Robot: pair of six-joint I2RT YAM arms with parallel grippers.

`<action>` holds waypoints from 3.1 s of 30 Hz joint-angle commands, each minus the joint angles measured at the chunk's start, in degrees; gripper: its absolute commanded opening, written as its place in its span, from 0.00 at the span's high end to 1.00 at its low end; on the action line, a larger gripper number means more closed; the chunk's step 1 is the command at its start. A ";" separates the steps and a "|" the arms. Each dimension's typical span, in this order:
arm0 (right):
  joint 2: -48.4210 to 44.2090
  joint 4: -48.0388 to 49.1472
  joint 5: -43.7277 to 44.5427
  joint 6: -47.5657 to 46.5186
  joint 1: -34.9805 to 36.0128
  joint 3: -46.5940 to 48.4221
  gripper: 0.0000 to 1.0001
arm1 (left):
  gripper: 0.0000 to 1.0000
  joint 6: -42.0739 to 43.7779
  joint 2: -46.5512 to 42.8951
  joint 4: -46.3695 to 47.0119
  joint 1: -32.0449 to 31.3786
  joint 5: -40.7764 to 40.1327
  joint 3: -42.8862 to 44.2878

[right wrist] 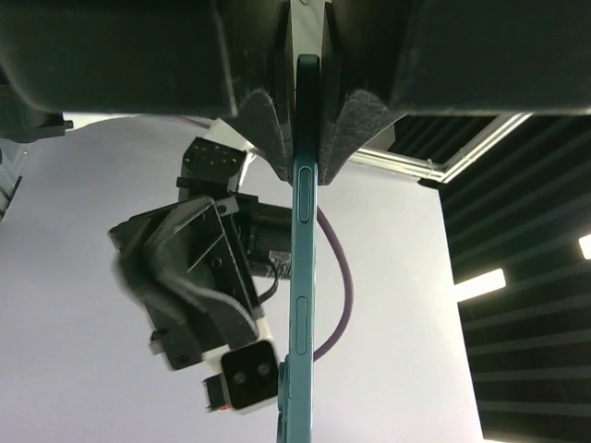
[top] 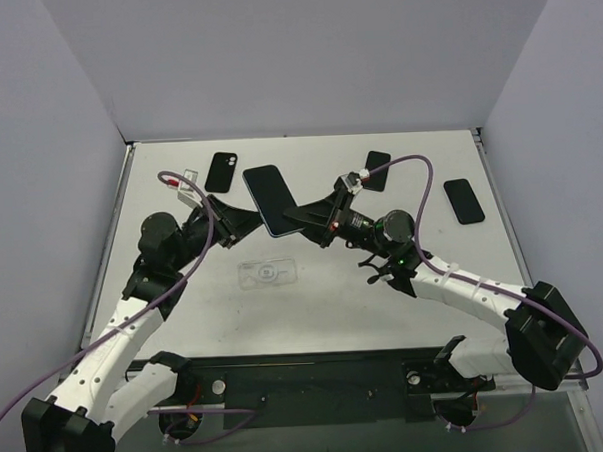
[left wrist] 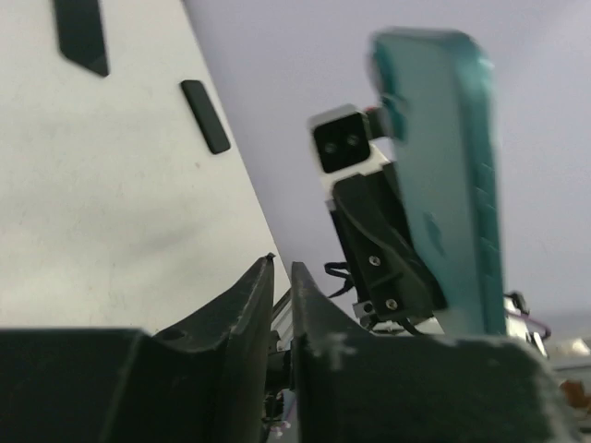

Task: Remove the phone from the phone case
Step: Place the phone at the center of the board, then adjust the phone case at the center of the board.

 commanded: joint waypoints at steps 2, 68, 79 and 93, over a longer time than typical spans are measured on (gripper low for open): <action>-8.35 -0.63 -1.86 -10.57 -1.85 -0.76 1.00 | 0.48 9.70 -0.09 -29.48 -1.18 -13.09 4.75; 30.46 -71.35 5.01 -71.34 -48.87 34.64 1.00 | 0.35 -1.36 53.86 -2.55 -15.95 -17.53 14.41; 43.83 -71.00 -0.80 -70.46 -49.23 46.34 0.93 | 0.34 -3.74 54.14 -0.09 -2.16 -16.82 3.19; 47.27 -82.23 8.74 -72.83 -49.23 53.01 0.42 | 0.25 8.03 38.23 -14.65 2.97 -20.61 8.77</action>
